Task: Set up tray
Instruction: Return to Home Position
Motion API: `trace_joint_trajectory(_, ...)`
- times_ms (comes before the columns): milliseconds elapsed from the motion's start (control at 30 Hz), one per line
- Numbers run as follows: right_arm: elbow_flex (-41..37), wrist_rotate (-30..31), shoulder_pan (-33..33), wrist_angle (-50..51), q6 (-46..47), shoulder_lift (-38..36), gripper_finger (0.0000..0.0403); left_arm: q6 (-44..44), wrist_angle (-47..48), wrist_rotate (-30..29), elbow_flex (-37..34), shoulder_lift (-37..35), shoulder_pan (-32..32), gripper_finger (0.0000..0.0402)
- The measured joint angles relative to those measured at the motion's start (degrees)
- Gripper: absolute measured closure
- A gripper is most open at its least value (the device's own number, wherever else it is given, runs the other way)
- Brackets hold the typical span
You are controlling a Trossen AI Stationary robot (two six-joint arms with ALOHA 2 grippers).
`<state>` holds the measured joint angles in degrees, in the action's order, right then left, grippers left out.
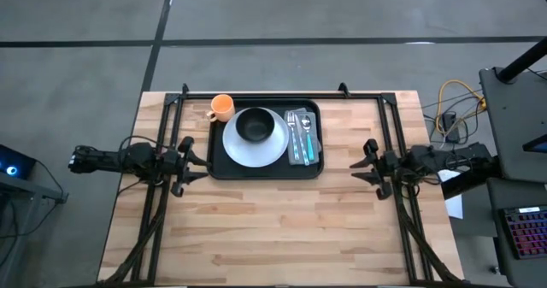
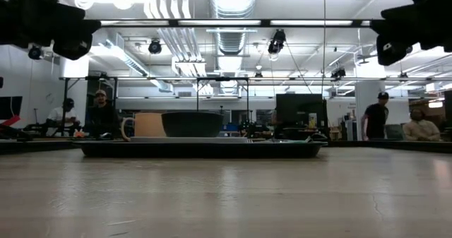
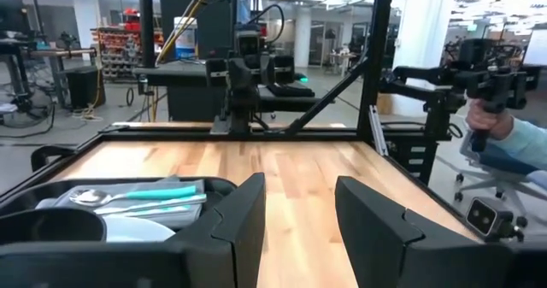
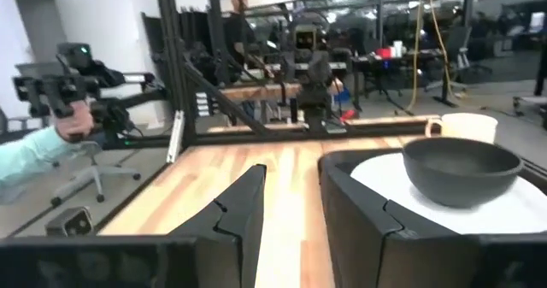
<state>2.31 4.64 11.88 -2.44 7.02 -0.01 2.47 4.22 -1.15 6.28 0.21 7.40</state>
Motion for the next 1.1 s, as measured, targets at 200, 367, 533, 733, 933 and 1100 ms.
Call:
trace_joint_trajectory(200,-0.07,4.6,-0.04,4.56,1.26,0.0,0.0303,-0.46,0.99,-0.52,-0.02,-0.02,-0.04,0.0277)
trace_joint_trajectory(367,-0.22,4.84,-0.02,4.55,1.55,0.0,0.0304,-0.29,3.75,-4.22,-0.04,-0.02,-0.2,0.0277)
trace_joint_trajectory(533,-0.22,4.86,-0.02,4.88,1.35,0.02,0.03,0.33,2.91,-5.35,-0.56,-0.03,-0.44,0.0277)
trace_joint_trajectory(733,-0.22,6.13,-0.03,4.25,0.78,0.0,0.0301,-6.1,-10.92,-2.77,-2.11,-0.03,-0.42,0.0277)
trace_joint_trajectory(933,-0.22,6.04,-0.02,4.66,1.6,0.07,0.031,-8.52,-17.63,-2.75,-5.55,0.03,-0.44,0.0277)
trace_joint_trajectory(1100,-0.2,5.95,-0.02,4.77,1.4,0.13,0.0314,-8.81,-17.72,-2.63,-5.62,-0.04,-0.44,0.0277)
